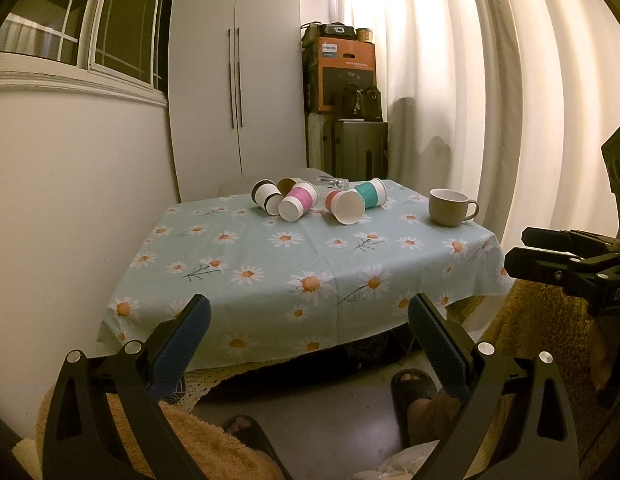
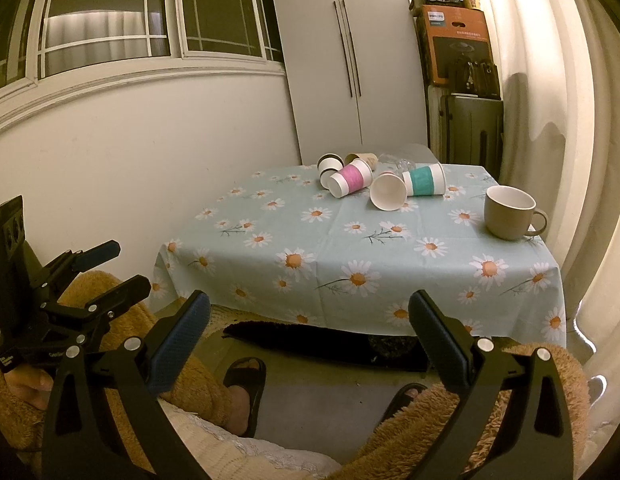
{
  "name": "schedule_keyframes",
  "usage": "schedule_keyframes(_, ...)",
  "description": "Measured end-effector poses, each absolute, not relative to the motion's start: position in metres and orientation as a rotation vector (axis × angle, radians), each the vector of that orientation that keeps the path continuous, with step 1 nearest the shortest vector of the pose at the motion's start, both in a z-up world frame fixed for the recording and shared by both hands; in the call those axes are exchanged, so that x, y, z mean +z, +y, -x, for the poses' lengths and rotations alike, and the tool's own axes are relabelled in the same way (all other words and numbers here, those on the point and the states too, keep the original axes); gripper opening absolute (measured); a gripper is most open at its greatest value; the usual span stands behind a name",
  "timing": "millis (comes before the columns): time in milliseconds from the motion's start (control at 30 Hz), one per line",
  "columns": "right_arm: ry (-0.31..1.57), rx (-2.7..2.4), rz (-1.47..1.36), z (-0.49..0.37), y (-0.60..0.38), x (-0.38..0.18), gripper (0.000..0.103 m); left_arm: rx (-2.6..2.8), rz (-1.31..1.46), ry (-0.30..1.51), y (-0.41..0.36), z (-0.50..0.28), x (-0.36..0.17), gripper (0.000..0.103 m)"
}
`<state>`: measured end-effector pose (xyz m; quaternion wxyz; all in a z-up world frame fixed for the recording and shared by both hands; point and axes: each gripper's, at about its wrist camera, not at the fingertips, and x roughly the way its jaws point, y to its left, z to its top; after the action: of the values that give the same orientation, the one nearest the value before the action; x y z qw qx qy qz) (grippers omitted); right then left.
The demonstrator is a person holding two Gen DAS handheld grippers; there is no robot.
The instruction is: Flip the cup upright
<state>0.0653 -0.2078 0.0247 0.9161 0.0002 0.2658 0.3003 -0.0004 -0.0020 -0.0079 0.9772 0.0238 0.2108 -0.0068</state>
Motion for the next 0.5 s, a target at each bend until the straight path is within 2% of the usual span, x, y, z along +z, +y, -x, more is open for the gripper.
schedule_keyframes(500,0.55,0.616,0.0,-0.0678,-0.2095,0.0214,0.099,-0.016,-0.051,0.428,-0.001,-0.0024,-0.0089,0.096)
